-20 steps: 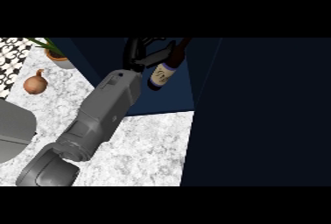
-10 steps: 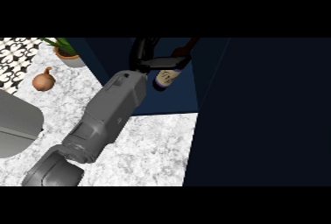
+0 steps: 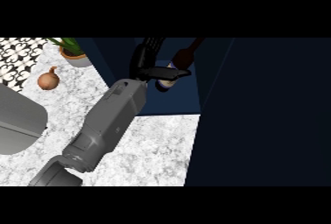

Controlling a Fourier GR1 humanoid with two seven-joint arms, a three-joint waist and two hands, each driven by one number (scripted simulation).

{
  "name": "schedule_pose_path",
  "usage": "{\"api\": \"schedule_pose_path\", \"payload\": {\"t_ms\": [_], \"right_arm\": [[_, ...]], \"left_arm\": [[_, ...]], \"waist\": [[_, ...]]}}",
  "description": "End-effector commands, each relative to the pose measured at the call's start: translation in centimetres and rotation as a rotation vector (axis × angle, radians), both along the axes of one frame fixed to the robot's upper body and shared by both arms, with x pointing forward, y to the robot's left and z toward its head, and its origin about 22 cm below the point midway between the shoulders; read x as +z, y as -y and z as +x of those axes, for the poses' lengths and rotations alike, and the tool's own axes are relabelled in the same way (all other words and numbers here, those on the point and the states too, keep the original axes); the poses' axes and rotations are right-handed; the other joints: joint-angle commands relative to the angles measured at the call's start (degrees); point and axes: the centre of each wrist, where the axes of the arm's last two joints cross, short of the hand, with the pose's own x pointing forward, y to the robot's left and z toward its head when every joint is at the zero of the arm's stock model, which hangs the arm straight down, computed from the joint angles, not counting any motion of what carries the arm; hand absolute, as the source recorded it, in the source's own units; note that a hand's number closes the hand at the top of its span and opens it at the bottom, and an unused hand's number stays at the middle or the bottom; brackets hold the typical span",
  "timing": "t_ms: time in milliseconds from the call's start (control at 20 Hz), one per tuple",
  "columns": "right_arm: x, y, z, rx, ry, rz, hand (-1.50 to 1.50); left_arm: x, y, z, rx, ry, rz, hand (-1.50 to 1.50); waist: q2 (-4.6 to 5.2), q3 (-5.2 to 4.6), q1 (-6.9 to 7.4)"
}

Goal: Pick up the wine, place it into the cabinet and close the cabinet

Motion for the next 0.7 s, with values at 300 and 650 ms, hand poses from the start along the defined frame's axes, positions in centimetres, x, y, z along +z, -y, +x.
{"api": "schedule_pose_path", "payload": {"t_ms": [300,650], "right_arm": [[3.1,0.1,-2.3,0.024,-0.022,0.106,-1.50],[4.0,0.5,-2.4,-0.003,-0.021,0.109,-1.50]], "left_arm": [[-3.1,0.2,-4.1,-0.096,-0.041,-0.073,-1.50],[-5.4,-0.4,-8.6,-0.130,-0.074,-0.112,-1.50]], "waist": [[-0.47,0.07,1.48],[-0.56,0.04,3.13]]}}
